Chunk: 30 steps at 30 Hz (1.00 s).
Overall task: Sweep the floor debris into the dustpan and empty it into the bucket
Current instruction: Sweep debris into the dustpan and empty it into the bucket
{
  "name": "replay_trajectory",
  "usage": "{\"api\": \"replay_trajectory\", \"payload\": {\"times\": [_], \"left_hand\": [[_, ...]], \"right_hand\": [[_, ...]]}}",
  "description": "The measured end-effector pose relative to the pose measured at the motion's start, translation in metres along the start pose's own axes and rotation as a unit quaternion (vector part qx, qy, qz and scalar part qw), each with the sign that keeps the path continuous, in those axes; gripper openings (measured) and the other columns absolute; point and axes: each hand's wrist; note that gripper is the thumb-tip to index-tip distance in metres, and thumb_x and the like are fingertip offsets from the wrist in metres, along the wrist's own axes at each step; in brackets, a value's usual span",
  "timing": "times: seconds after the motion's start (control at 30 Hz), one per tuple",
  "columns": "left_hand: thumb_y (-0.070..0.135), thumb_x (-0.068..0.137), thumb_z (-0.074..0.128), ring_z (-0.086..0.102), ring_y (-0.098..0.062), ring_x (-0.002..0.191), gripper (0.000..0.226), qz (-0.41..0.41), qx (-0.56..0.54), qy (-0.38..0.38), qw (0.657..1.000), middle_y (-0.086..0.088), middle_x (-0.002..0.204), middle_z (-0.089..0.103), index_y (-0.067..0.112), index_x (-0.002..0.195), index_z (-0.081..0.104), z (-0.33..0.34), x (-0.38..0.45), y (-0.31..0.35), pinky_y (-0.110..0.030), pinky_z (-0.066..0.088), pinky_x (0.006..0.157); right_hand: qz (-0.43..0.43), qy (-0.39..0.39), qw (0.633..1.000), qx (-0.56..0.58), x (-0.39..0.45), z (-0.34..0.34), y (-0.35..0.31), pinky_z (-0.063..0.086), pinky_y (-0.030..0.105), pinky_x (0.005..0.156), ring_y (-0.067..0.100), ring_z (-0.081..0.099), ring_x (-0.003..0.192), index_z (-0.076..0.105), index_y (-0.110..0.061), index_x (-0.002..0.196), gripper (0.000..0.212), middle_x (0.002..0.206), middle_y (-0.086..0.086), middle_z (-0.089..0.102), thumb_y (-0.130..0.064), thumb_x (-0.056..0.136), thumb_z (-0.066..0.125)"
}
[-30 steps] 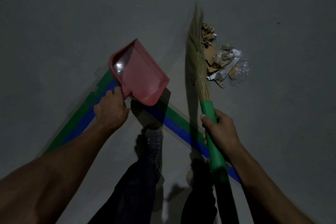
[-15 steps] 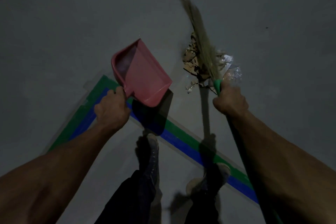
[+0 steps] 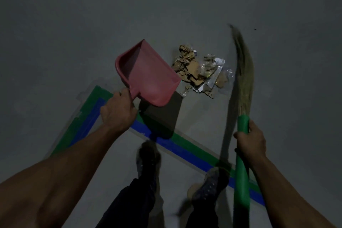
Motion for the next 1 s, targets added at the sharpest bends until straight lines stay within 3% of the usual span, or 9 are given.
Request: {"api": "replay_trajectory", "payload": {"times": [0.13,0.27,0.43,0.57,0.7,0.87,1.0], "left_hand": [[0.018,0.091,0.05,0.046,-0.025,0.079,0.019,0.013,0.004,-0.003,1.0,-0.01,0.094,0.048,0.01,0.107,0.044,0.003,0.001,0.004,-0.04,0.032,0.065],[0.022,0.096,0.047,0.046,-0.025,0.076,0.017,0.028,0.008,-0.006,1.0,-0.011,0.093,0.049,0.009,0.106,0.044,0.006,-0.005,0.007,-0.039,0.032,0.064],[0.025,0.098,0.045,0.051,-0.03,0.08,0.02,0.027,-0.001,-0.004,1.0,-0.016,0.104,0.055,0.007,0.108,0.044,-0.002,-0.008,0.024,-0.041,0.035,0.064],[0.027,0.099,0.045,0.055,-0.033,0.083,0.022,0.029,-0.004,-0.002,1.0,-0.018,0.104,0.057,0.007,0.108,0.043,-0.007,-0.009,0.056,-0.042,0.038,0.066],[0.027,0.1,0.043,0.057,-0.037,0.089,0.024,0.048,-0.013,-0.008,0.999,-0.019,0.107,0.055,0.006,0.11,0.042,-0.006,-0.004,0.094,-0.042,0.039,0.067],[0.025,0.099,0.047,0.046,-0.025,0.073,0.02,0.039,-0.034,0.034,0.998,-0.013,0.092,0.052,0.007,0.106,0.044,0.015,0.01,0.141,-0.037,0.031,0.062],[0.026,0.097,0.051,0.042,-0.022,0.07,0.017,0.012,-0.041,0.06,0.997,-0.005,0.085,0.046,0.011,0.102,0.045,0.043,0.022,0.169,-0.036,0.03,0.061]], "right_hand": [[0.038,-0.04,0.998,-0.002,0.004,0.02,0.009,0.058,0.055,0.078,0.035,0.064,0.083,0.049,-0.022,0.139,0.06,0.091,0.003,0.061,-0.008,0.082,0.058],[-0.024,-0.072,0.995,-0.063,0.001,0.032,0.005,0.059,0.05,0.073,0.037,0.065,0.081,0.039,-0.025,0.147,0.069,0.106,0.014,0.063,-0.008,0.082,0.055],[-0.08,-0.027,0.99,-0.112,0.011,-0.008,0.003,0.051,0.035,0.066,0.035,0.061,0.08,0.03,-0.03,0.151,0.074,0.1,0.019,0.057,-0.013,0.084,0.053],[-0.106,-0.006,0.985,-0.134,0.041,-0.054,-0.01,0.045,0.032,0.064,0.035,0.059,0.08,0.026,-0.03,0.153,0.075,0.099,0.018,0.055,-0.014,0.086,0.053],[-0.109,0.022,0.987,-0.118,0.086,-0.083,-0.031,0.048,0.035,0.072,0.036,0.059,0.087,0.026,-0.03,0.153,0.075,0.106,0.017,0.054,-0.015,0.084,0.053],[-0.1,0.044,0.991,-0.072,0.166,-0.109,-0.05,0.055,0.051,0.084,0.041,0.062,0.093,0.036,-0.029,0.147,0.067,0.113,0.019,0.055,-0.014,0.083,0.049],[-0.086,0.049,0.992,-0.075,0.232,-0.121,-0.052,0.056,0.045,0.079,0.038,0.062,0.091,0.046,-0.017,0.137,0.054,0.114,0.018,0.059,-0.015,0.083,0.051]]}}
Point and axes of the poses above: each hand's wrist, its own x-axis towards the middle knuckle, its own z-axis out of the palm, y = z × x
